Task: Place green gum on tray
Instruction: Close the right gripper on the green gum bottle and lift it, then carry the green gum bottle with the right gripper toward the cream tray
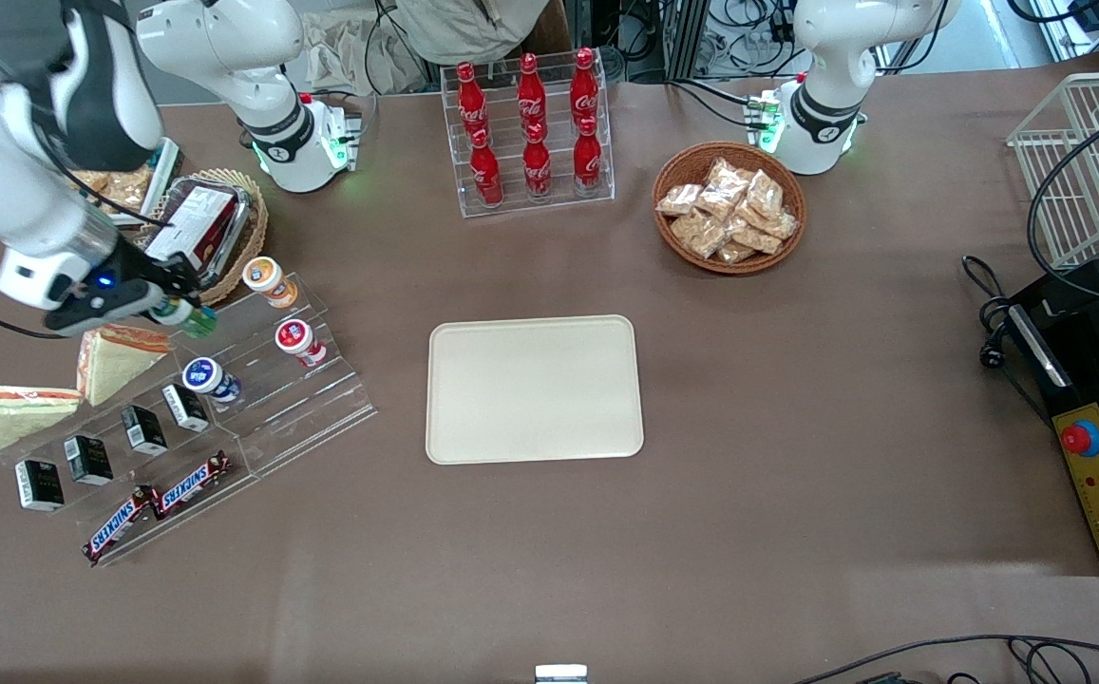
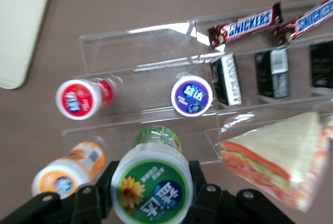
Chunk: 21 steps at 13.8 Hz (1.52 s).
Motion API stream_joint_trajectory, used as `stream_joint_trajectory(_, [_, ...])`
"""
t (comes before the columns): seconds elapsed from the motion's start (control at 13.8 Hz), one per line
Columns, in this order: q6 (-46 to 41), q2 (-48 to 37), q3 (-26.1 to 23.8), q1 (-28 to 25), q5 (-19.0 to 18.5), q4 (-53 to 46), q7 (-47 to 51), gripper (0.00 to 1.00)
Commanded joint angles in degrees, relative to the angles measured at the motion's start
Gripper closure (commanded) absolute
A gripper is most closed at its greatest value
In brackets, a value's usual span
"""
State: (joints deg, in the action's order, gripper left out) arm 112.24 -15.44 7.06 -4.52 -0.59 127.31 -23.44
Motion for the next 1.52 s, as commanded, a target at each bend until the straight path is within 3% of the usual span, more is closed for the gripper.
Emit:
stream_joint_trajectory(0.0, [-11.92,1.64,-0.47,-1.89,0.06,-13.19,1.02,1.00])
stream_joint_trajectory(0.29, [-21.70,4.97,-5.11,-9.26,0.59,-25.95,21.53,1.00])
stream_joint_trajectory(0.65, [-21.37,12.61,-13.72,-16.04,1.82,-32.39,50.03,1.00])
stream_joint_trajectory(1.08, [1.10,20.79,-15.58,-24.74,0.86,-18.80,67.01,1.00])
stream_joint_trajectory(1.45, [21.32,26.49,-15.58,-24.92,0.94,-6.22,69.75,1.00])
